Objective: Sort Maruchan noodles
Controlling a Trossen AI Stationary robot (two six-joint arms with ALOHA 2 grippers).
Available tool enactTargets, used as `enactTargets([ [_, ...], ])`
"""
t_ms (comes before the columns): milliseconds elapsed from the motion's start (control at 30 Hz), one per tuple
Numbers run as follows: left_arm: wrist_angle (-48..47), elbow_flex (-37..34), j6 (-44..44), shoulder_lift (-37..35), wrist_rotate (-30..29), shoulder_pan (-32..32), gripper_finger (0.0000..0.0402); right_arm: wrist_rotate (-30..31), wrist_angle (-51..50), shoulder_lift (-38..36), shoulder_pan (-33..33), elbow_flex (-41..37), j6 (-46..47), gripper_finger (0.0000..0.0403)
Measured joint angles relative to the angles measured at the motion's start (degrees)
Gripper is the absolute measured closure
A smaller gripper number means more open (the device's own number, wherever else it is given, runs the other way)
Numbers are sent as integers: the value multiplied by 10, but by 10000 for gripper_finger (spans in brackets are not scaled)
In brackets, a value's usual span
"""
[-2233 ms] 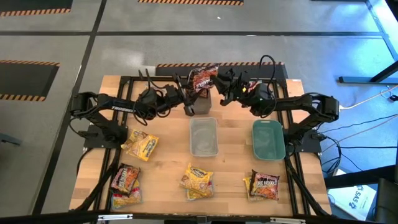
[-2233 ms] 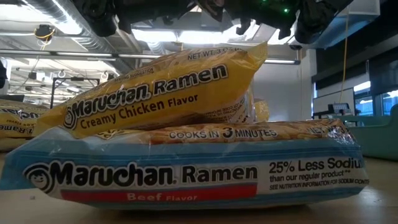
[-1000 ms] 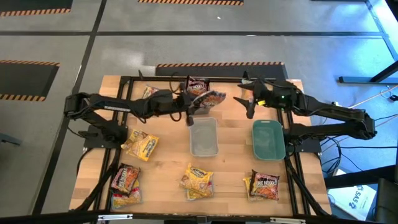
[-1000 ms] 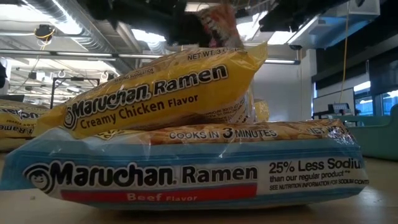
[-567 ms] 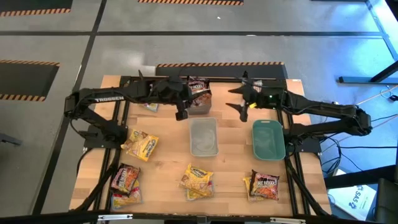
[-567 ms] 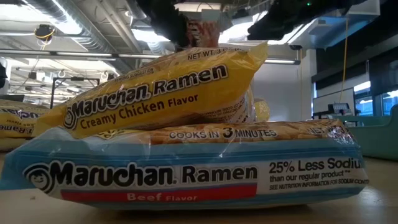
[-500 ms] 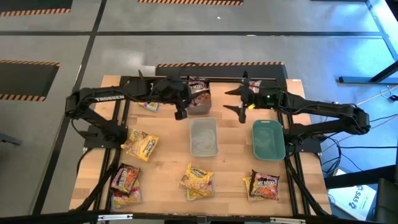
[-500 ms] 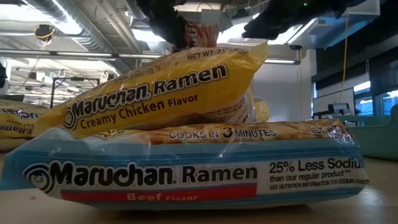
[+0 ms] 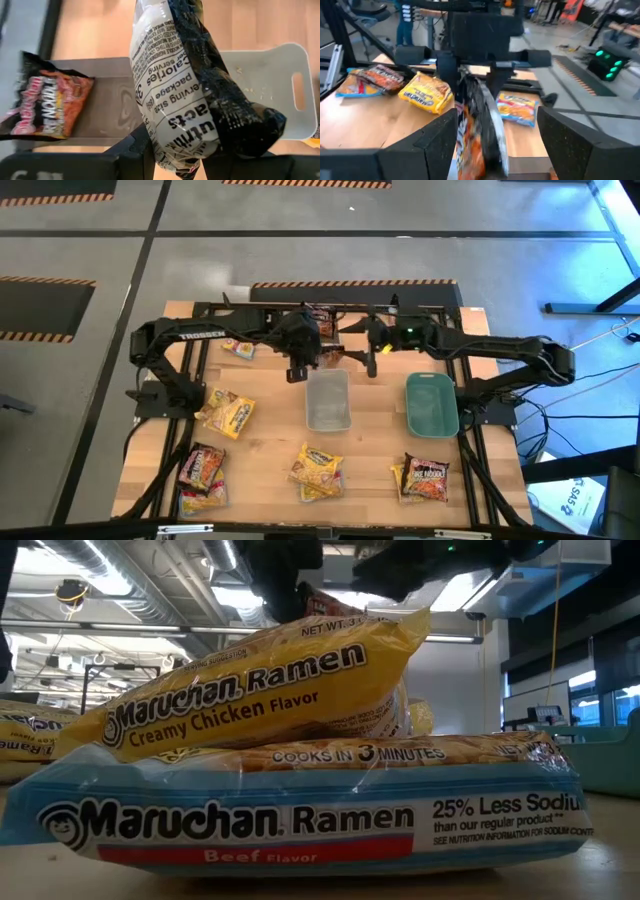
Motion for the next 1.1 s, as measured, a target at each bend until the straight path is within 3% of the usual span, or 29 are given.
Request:
enactTargets([
  [267, 8, 4, 5, 17, -1, -2, 286, -11, -9, 91, 0, 20, 8, 143],
  [567, 27, 4, 18, 17, -1, -2, 286, -11, -20, 120, 0, 20, 5, 146],
  [667, 42, 4, 20, 17, -2, -2, 285, -11, -22, 120, 0, 20, 5, 171],
  [900, 44, 4, 21, 17, -35, -4, 266, -5, -25, 120, 0, 20, -5, 297],
  [1100, 30, 3, 19, 2, -108, -5, 231, 17, -46, 108, -1, 20, -26, 300],
])
